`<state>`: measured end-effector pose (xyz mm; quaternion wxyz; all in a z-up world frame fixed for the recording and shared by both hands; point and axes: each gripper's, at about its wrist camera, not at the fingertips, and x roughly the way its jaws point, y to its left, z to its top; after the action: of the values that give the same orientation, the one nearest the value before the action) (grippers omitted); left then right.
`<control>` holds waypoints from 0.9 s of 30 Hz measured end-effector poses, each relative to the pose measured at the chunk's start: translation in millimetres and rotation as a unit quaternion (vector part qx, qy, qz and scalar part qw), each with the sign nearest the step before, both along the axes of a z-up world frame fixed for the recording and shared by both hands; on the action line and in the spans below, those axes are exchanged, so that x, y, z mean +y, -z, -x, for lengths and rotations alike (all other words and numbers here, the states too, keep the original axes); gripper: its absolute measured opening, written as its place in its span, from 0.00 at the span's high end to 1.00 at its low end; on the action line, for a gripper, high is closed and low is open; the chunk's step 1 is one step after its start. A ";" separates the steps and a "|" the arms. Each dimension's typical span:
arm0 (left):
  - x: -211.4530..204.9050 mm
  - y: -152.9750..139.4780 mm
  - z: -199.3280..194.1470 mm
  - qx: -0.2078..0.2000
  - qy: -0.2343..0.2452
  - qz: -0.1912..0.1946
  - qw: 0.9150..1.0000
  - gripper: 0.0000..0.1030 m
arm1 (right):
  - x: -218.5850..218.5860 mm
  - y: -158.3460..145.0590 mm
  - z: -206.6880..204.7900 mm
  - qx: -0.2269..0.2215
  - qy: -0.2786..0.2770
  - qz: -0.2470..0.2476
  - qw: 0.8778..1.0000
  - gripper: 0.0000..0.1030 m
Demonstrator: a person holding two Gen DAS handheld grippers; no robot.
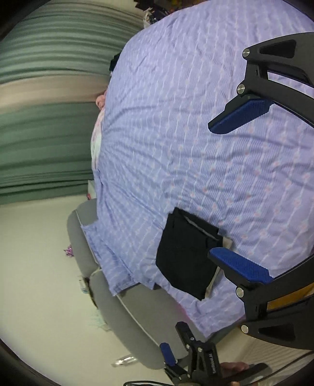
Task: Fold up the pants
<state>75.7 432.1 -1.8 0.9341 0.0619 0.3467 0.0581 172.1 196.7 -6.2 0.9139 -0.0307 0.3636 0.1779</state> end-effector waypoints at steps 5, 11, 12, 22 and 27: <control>-64.0 -21.6 40.0 -0.018 0.029 0.015 0.999 0.00 | -57.8 -24.8 52.5 -0.024 0.022 0.000 0.999 0.07; -138.3 -44.2 85.1 -0.034 0.071 0.040 0.996 0.00 | -110.3 -47.1 110.2 -0.056 0.046 0.022 0.997 0.04; -148.8 -47.5 91.6 -0.037 0.077 0.043 0.995 0.00 | -119.1 -50.5 120.1 -0.061 0.050 0.026 0.997 0.04; -218.3 -61.8 143.9 -0.052 0.107 0.067 0.991 0.00 | -200.8 -76.2 196.4 -0.083 0.082 0.021 0.993 0.03; -245.0 -66.6 166.6 -0.061 0.108 0.072 0.990 0.00 | -228.1 -86.3 228.0 -0.103 0.089 0.022 0.991 0.03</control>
<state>-90.9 187.1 64.7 0.9563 0.0278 0.2836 -0.0647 -55.8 -31.4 80.1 0.9576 -0.0367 0.2731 0.0838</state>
